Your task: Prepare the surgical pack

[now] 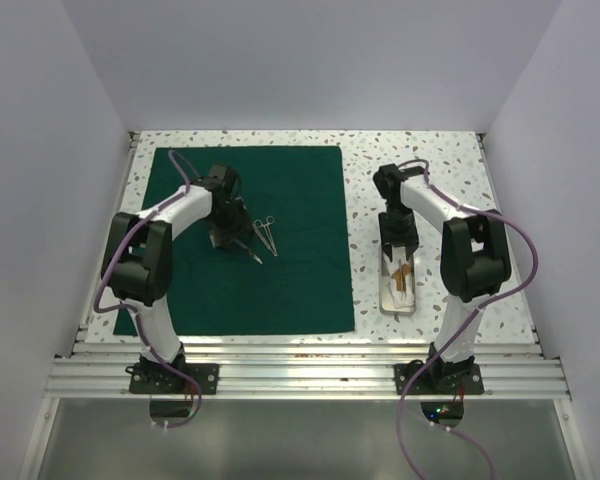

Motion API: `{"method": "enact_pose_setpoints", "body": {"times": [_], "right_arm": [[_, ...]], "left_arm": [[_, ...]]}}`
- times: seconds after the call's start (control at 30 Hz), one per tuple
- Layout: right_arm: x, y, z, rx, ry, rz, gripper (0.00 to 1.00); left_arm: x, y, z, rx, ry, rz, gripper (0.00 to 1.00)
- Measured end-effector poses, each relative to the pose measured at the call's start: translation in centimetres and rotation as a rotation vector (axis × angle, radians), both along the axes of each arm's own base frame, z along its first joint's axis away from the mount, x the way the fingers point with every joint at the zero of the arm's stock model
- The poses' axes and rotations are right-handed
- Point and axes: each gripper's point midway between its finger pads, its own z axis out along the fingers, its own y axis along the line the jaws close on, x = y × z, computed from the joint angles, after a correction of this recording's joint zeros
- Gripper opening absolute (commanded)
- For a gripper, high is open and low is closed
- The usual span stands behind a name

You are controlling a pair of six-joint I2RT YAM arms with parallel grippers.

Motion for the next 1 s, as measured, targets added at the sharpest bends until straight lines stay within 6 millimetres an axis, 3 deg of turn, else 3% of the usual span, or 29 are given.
{"method": "enact_pose_setpoints", "body": {"times": [0.2, 0.37, 0.57, 0.7, 1.0], "right_arm": [[0.1, 0.1, 0.3, 0.006, -0.009, 0.002, 0.49], [0.3, 0.2, 1.6, 0.022, -0.057, 0.008, 0.49], [0.0, 0.5, 2.8, 0.057, -0.100, 0.011, 0.48], [-0.4, 0.7, 2.7, 0.077, -0.091, 0.013, 0.48], [-0.7, 1.4, 2.7, 0.106, -0.088, 0.020, 0.48]], "left_arm": [[-0.2, -1.3, 0.0, 0.050, 0.029, 0.026, 0.65], [-0.3, -2.1, 0.4, 0.076, 0.039, 0.066, 0.61], [-1.4, -3.0, -1.7, 0.115, 0.115, 0.086, 0.50], [-1.4, -2.9, -1.9, 0.134, 0.122, 0.108, 0.48], [-2.0, -2.3, -2.1, 0.162, 0.147, 0.132, 0.16]]}}
